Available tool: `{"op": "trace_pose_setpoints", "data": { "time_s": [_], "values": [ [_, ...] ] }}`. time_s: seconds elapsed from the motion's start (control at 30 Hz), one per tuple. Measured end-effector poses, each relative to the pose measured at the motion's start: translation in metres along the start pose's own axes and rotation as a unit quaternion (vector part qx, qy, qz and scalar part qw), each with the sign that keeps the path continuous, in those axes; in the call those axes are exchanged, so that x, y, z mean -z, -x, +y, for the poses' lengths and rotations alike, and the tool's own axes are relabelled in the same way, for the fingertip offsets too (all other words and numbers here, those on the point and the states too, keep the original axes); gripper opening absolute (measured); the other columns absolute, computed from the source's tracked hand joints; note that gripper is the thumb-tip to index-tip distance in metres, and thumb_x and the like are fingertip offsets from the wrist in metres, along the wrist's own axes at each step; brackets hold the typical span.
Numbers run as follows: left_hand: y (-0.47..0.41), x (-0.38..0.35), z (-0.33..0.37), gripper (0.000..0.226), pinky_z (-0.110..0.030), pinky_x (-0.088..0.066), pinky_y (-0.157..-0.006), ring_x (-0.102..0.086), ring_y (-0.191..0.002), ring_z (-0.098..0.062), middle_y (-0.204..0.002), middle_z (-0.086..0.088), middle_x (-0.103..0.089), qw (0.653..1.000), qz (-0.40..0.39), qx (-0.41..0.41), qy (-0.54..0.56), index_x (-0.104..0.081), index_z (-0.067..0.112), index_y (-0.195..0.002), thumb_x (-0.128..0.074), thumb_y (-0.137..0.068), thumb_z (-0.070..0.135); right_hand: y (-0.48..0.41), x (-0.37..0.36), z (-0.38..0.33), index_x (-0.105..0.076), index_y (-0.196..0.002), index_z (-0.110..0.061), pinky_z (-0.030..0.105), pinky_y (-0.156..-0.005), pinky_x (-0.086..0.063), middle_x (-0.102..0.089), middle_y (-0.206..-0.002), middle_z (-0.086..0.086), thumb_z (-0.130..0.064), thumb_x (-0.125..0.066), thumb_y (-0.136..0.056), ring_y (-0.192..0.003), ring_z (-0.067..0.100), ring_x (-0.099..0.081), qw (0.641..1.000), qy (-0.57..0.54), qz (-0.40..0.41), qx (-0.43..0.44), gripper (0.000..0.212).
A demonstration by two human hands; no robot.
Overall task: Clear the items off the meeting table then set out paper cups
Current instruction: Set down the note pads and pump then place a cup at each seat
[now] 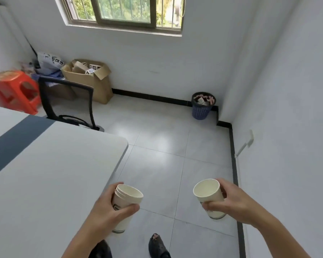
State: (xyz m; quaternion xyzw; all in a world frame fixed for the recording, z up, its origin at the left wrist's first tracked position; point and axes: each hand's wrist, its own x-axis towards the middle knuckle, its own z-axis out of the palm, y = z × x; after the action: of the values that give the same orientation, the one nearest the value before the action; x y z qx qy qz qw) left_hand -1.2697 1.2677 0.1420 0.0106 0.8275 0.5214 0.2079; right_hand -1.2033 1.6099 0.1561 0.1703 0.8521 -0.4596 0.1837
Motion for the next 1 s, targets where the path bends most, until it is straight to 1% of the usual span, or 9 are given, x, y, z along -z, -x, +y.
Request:
{"op": "trace_pose_setpoints", "data": {
  "time_s": [0.17, 0.27, 0.33, 0.4, 0.47, 0.57, 0.7, 0.87, 1.0],
  "values": [
    [-0.074, 0.04, 0.03, 0.071, -0.021, -0.052, -0.076, -0.065, -0.091, -0.004, -0.102, 0.004, -0.068, 0.998, 0.05, -0.001, 0.036, -0.053, 0.039, -0.112, -0.082, -0.048, 0.05, -0.091, 0.017, -0.071, -0.058, -0.106, -0.04, 0.034, -0.085, -0.055, -0.069, -0.099, -0.013, -0.05, -0.083, -0.056, -0.093, 0.008, -0.065, 0.997, 0.049, -0.025, 0.052, 0.056],
    [-0.093, 0.065, 0.034, 0.075, -0.02, -0.05, -0.077, -0.063, -0.093, -0.001, -0.104, 0.007, -0.067, 0.995, 0.087, 0.015, 0.05, -0.05, 0.04, -0.117, -0.082, -0.05, 0.049, -0.142, 0.01, -0.106, -0.058, -0.104, -0.04, 0.029, -0.083, -0.055, -0.07, -0.098, -0.013, -0.047, -0.084, -0.058, -0.09, 0.004, -0.066, 0.993, 0.073, -0.073, 0.06, 0.053],
    [-0.1, 0.084, 0.027, 0.077, -0.019, -0.05, -0.076, -0.064, -0.093, -0.002, -0.104, 0.006, -0.067, 0.99, 0.118, 0.045, 0.062, -0.05, 0.04, -0.118, -0.083, -0.048, 0.05, -0.178, 0.0, -0.129, -0.06, -0.104, -0.039, 0.033, -0.086, -0.056, -0.072, -0.096, -0.013, -0.046, -0.085, -0.055, -0.089, 0.004, -0.067, 0.986, 0.094, -0.122, 0.063, 0.055],
    [-0.104, 0.102, 0.013, 0.081, -0.022, -0.05, -0.079, -0.065, -0.095, -0.007, -0.105, 0.004, -0.067, 0.979, 0.17, 0.078, 0.079, -0.05, 0.038, -0.119, -0.083, -0.046, 0.052, -0.219, -0.012, -0.153, -0.061, -0.104, -0.039, 0.036, -0.088, -0.056, -0.073, -0.095, -0.012, -0.047, -0.084, -0.051, -0.09, 0.005, -0.068, 0.975, 0.117, -0.169, 0.082, 0.058],
    [-0.107, 0.117, -0.001, 0.079, -0.027, -0.052, -0.083, -0.066, -0.095, -0.009, -0.106, 0.004, -0.067, 0.962, 0.224, 0.117, 0.098, -0.051, 0.036, -0.119, -0.085, -0.049, 0.049, -0.26, -0.026, -0.182, -0.059, -0.105, -0.039, 0.032, -0.085, -0.055, -0.072, -0.096, -0.012, -0.046, -0.083, -0.054, -0.091, 0.005, -0.067, 0.96, 0.143, -0.214, 0.106, 0.057],
    [-0.11, 0.134, -0.005, 0.071, -0.026, -0.052, -0.081, -0.067, -0.094, -0.01, -0.106, 0.004, -0.068, 0.933, 0.297, 0.16, 0.126, -0.051, 0.033, -0.122, -0.088, -0.062, 0.033, -0.314, -0.051, -0.236, -0.057, -0.108, -0.039, 0.026, -0.08, -0.054, -0.069, -0.099, -0.013, -0.045, -0.082, -0.058, -0.092, 0.003, -0.065, 0.937, 0.167, -0.271, 0.146, 0.057],
    [-0.12, 0.153, 0.006, 0.066, -0.021, -0.051, -0.077, -0.066, -0.091, -0.005, -0.105, 0.001, -0.068, 0.896, 0.373, 0.192, 0.15, -0.052, 0.034, -0.119, -0.087, -0.064, 0.03, -0.375, -0.097, -0.3, -0.057, -0.111, -0.039, 0.029, -0.083, -0.056, -0.069, -0.101, -0.013, -0.052, -0.08, -0.053, -0.092, 0.003, -0.065, 0.896, 0.203, -0.342, 0.197, 0.064],
    [-0.108, 0.159, 0.0, 0.076, -0.022, -0.05, -0.079, -0.065, -0.092, -0.001, -0.106, 0.006, -0.067, 0.832, 0.46, 0.235, 0.201, -0.052, 0.04, -0.115, -0.083, -0.047, 0.053, -0.407, -0.18, -0.364, -0.053, -0.113, -0.037, 0.04, -0.082, -0.059, -0.066, -0.104, -0.01, -0.056, -0.077, -0.052, -0.097, 0.012, -0.064, 0.819, 0.278, -0.429, 0.26, 0.068],
    [-0.093, 0.154, -0.013, 0.075, -0.022, -0.048, -0.082, -0.064, -0.094, 0.003, -0.11, 0.005, -0.067, 0.782, 0.506, 0.273, 0.238, -0.053, 0.041, -0.112, -0.084, -0.044, 0.053, -0.405, -0.244, -0.395, -0.053, -0.113, -0.034, 0.044, -0.084, -0.058, -0.067, -0.103, -0.008, -0.055, -0.078, -0.053, -0.097, 0.015, -0.064, 0.761, 0.317, -0.487, 0.289, 0.069]
  ]
}}
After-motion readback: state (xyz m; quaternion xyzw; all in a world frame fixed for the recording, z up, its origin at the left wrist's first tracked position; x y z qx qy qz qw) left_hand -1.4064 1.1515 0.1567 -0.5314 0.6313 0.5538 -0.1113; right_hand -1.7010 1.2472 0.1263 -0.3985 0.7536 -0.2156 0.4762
